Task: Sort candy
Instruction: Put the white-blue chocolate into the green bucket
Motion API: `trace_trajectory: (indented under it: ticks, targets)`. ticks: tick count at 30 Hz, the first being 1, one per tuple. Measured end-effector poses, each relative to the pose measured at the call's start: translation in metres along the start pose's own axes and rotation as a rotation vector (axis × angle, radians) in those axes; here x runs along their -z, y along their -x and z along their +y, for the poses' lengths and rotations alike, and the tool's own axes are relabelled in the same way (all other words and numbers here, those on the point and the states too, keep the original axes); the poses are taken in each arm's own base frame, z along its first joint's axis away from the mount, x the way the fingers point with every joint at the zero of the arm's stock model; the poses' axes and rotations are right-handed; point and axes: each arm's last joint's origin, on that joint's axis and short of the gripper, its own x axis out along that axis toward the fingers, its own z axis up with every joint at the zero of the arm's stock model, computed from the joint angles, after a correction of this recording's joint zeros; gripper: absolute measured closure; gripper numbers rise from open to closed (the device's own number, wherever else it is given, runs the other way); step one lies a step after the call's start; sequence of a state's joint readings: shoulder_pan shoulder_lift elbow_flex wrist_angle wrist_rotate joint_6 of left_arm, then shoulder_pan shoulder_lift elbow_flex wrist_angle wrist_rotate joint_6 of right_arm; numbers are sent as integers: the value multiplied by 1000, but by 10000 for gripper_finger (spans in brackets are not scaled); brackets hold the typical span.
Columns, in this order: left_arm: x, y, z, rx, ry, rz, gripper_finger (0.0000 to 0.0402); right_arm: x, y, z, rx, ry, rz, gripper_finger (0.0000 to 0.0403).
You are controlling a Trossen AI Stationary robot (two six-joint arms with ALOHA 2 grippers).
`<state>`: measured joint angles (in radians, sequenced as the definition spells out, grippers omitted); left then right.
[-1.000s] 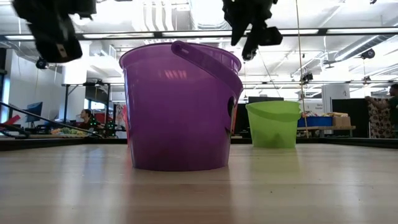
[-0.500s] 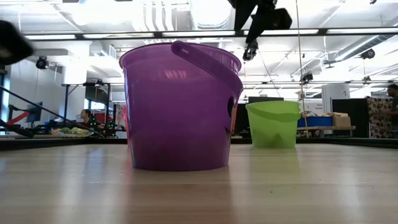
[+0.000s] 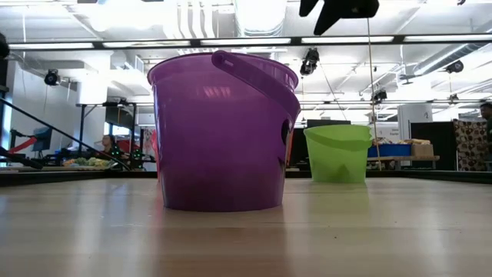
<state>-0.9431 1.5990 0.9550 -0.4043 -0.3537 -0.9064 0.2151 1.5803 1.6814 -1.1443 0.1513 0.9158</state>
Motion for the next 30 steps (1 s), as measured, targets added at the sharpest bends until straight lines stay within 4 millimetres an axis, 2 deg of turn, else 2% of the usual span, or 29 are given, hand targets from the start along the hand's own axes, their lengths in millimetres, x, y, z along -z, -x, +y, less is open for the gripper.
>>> trace_trajectory:
  ticks: [9, 13, 19, 24, 30]
  targets:
    - [8, -24, -3, -44, -81, -4, 216, 14, 3, 10, 5, -16, -16, 220]
    - [12, -39, -7, -34, -45, -11, 182, 19, 4, 14, 1, -19, -14, 220]
    - [13, -45, -8, -14, -17, -29, 178, 25, 3, 16, 10, -20, -21, 220]
    - [26, -56, 1, 12, 52, -47, 191, 26, 1, 15, 21, -15, -20, 220]
    - [32, -59, 8, 3, 88, -51, 196, 30, -2, 17, 25, -13, -11, 220]
